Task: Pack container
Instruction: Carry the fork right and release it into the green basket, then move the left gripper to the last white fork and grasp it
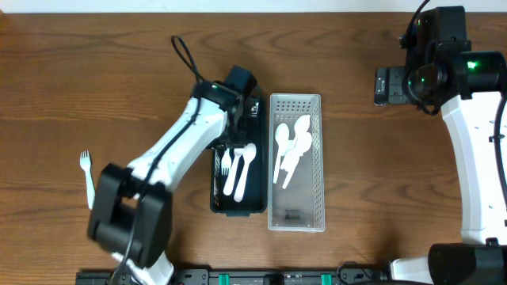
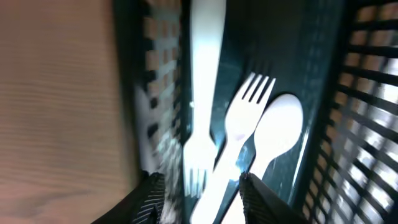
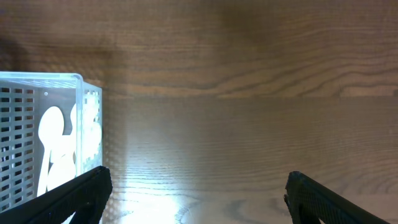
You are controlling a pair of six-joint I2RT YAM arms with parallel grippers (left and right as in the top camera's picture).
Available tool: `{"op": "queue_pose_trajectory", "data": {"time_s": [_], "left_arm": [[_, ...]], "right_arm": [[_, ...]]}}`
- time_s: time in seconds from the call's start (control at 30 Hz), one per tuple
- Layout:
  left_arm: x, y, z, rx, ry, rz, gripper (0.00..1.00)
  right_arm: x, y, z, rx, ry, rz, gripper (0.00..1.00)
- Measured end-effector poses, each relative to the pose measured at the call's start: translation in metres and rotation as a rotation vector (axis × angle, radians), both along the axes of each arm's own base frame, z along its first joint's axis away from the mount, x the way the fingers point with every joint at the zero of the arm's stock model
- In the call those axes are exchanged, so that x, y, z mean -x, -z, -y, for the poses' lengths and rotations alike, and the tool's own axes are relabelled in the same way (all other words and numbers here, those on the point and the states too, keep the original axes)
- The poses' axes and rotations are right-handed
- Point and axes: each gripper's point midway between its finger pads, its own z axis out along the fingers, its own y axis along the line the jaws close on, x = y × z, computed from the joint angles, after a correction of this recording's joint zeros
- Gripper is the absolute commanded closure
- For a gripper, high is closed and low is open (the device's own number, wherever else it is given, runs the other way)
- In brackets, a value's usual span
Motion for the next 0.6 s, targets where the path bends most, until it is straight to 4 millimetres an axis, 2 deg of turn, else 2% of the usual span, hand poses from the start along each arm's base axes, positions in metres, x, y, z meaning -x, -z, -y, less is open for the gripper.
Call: {"op": "queue_pose_trajectory", "data": {"time_s": [0.03,0.1,0.17,0.23,0.3,0.37,0.43,0.53,0.6], "left_arm": [[-0.002,-0.011,-0.002,-0.003,0.012,0.028,0.49],[-0.008,-0.046,-0.010,-0.008,0.038,0.123,0.44],[-0.015,-0.087,-0.026,-0.010,0.029,0.241,0.42],[-0.019,-0.123,-0.055,-0.021,-0.028,0.345,0.42],[-0.019,-0.151,-0.100,-0.051,-0.135,0.423,0.42],[-0.017,-0.163,-0.144,-0.090,-0.250,0.456,0.42],[-0.013,-0.165,-0.194,-0.134,-0.384,0.455,0.42],[-0.005,-0.153,-0.256,-0.184,-0.554,0.408,0.42],[0.001,-0.138,-0.290,-0.197,-0.647,0.361,0.42]], "right_arm": [[0.000,0.000,0.000,0.000,0.000,0.000,0.07],[0.000,0.000,0.000,0.000,0.000,0.000,0.07],[0.000,0.000,0.000,0.000,0.000,0.000,0.07],[0.000,0.000,0.000,0.000,0.000,0.000,0.07],[0.000,0.000,0.000,0.000,0.000,0.000,0.07],[0.000,0.000,0.000,0.000,0.000,-0.001,0.07],[0.000,0.000,0.000,0.000,0.000,0.000,0.07],[0.000,0.000,0.000,0.000,0.000,-0.001,0.07],[0.000,0.000,0.000,0.000,0.000,-0.001,0.07]]}}
